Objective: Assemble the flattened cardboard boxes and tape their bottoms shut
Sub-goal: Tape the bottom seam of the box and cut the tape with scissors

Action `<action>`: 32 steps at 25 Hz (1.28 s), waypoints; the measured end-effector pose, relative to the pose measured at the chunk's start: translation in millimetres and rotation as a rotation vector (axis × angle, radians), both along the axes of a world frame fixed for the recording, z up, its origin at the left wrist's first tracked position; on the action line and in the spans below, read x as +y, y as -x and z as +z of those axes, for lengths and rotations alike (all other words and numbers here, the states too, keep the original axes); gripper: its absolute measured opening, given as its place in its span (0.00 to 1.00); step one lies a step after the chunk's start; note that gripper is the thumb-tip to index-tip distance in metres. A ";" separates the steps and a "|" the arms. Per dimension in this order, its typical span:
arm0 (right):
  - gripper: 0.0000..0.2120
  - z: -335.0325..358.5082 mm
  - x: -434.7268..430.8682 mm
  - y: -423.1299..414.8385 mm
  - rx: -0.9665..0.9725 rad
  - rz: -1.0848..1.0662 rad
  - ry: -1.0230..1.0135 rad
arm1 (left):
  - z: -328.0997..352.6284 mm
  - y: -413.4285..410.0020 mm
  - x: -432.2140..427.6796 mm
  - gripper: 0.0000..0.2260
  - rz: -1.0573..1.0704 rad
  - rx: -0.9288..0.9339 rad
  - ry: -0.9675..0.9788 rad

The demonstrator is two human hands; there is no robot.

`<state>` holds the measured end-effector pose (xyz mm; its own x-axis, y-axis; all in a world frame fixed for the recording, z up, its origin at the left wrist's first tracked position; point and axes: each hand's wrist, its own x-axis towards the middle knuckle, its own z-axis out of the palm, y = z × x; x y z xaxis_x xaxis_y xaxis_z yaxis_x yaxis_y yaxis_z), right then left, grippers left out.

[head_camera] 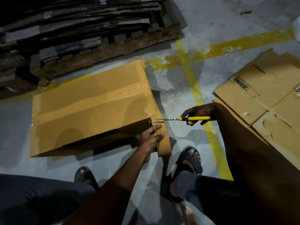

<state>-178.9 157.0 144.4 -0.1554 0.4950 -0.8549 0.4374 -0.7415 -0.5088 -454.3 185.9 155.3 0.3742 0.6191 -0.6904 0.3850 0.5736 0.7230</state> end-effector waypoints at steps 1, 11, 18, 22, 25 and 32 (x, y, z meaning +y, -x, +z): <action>0.12 -0.1 0.5 0.8 0.001 0.009 0.000 | 0.2 -0.1 0.3 0.16 0.000 -0.004 0.005; 0.14 -5.6 13.2 9.9 -0.088 0.083 -0.044 | -1.8 -1.9 -0.7 0.16 0.020 -0.008 0.023; 0.14 -15.8 17.9 10.2 -0.189 0.145 -0.180 | -2.2 -4.7 0.5 0.17 0.028 -0.004 0.037; 0.14 -18.6 19.5 10.0 -0.188 0.144 -0.183 | -3.0 -4.0 1.3 0.17 0.033 0.000 0.040; 0.13 -14.8 19.1 12.7 -0.162 0.137 -0.106 | -4.6 -2.9 -0.3 0.16 0.039 0.008 0.038; 0.14 -14.6 26.5 20.3 -0.170 0.198 -0.155 | -5.4 -2.1 -2.5 0.16 0.031 0.026 0.040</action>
<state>-199.2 183.5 129.9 -0.1231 0.5956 -0.7938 0.6539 -0.5529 -0.5163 -452.2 183.3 149.9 0.3369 0.6018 -0.7241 0.3849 0.6138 0.6892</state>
